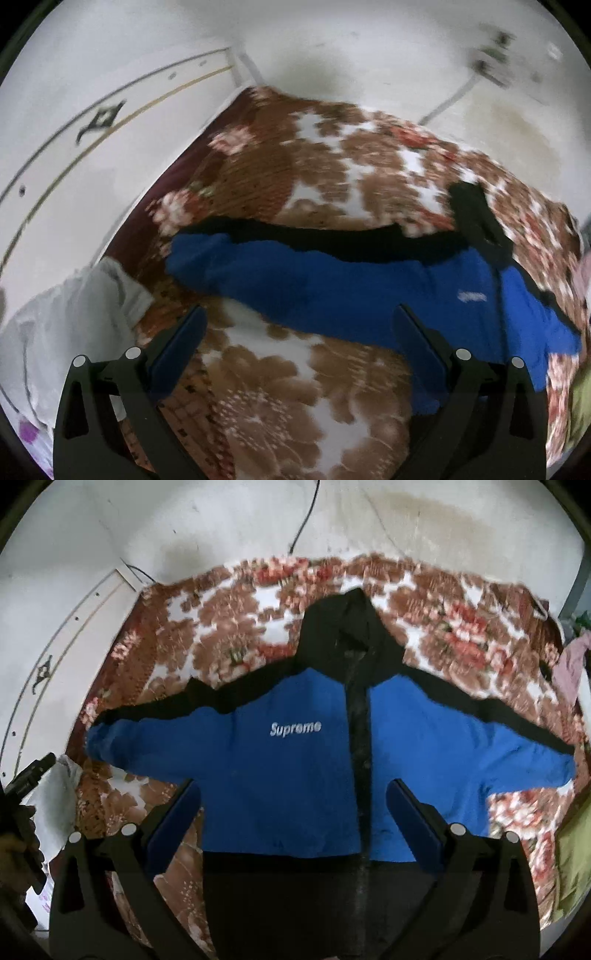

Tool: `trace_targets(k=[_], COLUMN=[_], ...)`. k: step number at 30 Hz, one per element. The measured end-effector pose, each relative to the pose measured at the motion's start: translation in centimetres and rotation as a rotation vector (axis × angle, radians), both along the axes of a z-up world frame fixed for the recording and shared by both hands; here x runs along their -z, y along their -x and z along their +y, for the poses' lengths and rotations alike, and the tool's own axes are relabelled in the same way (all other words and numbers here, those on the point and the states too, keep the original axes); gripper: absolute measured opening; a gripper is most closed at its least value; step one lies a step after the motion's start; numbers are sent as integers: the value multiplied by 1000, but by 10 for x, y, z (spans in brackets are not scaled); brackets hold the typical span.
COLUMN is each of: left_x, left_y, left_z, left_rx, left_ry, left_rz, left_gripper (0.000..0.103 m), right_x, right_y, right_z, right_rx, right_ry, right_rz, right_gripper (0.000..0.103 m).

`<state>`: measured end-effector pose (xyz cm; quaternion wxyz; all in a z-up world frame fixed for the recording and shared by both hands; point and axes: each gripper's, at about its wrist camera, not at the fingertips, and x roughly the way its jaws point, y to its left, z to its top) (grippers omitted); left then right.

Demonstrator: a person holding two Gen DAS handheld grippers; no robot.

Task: Fold large clothes
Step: 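Move the left tool to the blue sleeve cuff and grasp it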

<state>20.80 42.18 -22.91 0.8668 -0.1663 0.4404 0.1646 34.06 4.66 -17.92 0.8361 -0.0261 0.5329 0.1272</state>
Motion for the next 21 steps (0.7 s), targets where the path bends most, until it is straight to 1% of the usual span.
trace_targets(k=[6,10,12,14,16,19,21], left_x=[53,80,95,108,121,138,147], left_y=[-4,-10,-12,-12,-13,-16,-20], left_z=[71,107,124,138,153,169,176], left_rx=[-139,-194,-225,-264,-295,-329,-346], left_ry=[17,25,54,106,172,214,221], left_rz=[12,10,3,-9,-29,-50,-55], left_gripper=[97,97,97,95,87,87,86], right_x=[53,83,96,109,121,143,154], right_y=[-19,-29,-31,-33,-35,-36,-36], right_z=[24,36,41,46,49,53,55], right_rx=[4,-9,-21,-39,-45,-32,-35], right_ry=[30,40,42,53,64,76,85], right_rz=[70,104,122,132,138,168,179], right_gripper=[98,98,98,98,98,98,98])
